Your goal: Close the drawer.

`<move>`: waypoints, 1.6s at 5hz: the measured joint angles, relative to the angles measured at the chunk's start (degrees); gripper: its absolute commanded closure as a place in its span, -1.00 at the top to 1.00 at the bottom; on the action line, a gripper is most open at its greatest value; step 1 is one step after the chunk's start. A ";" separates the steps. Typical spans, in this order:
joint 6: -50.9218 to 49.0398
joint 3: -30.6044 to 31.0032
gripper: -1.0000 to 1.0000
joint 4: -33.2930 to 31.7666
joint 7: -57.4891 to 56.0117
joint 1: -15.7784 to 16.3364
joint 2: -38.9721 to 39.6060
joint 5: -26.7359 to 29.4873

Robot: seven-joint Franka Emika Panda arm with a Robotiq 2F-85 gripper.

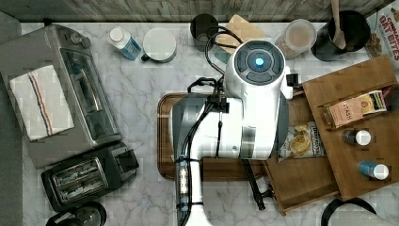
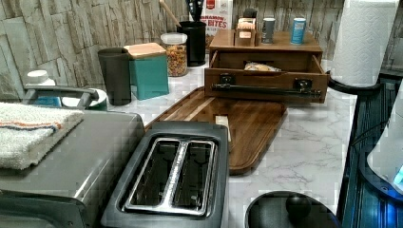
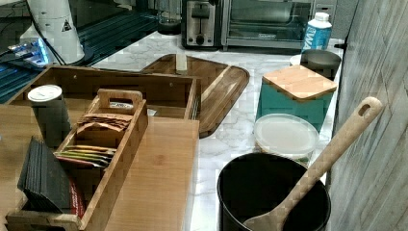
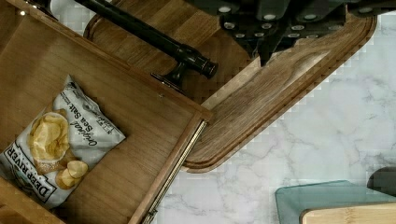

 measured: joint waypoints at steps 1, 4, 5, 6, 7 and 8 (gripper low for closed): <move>0.34 0.00 -1.00 -0.28 0.00 0.00 0.05 -0.05; 6.74 -0.02 -1.00 -4.53 -3.51 0.04 0.31 -0.05; 13.96 0.49 -1.00 -8.84 -5.08 0.07 -0.10 -0.08; 17.57 0.69 -1.00 -13.43 -9.04 1.01 -0.54 -0.01; 21.79 1.27 -1.00 -18.13 -15.17 1.95 -0.66 0.02; 29.18 2.12 -1.00 -22.94 -22.85 2.19 -0.67 0.03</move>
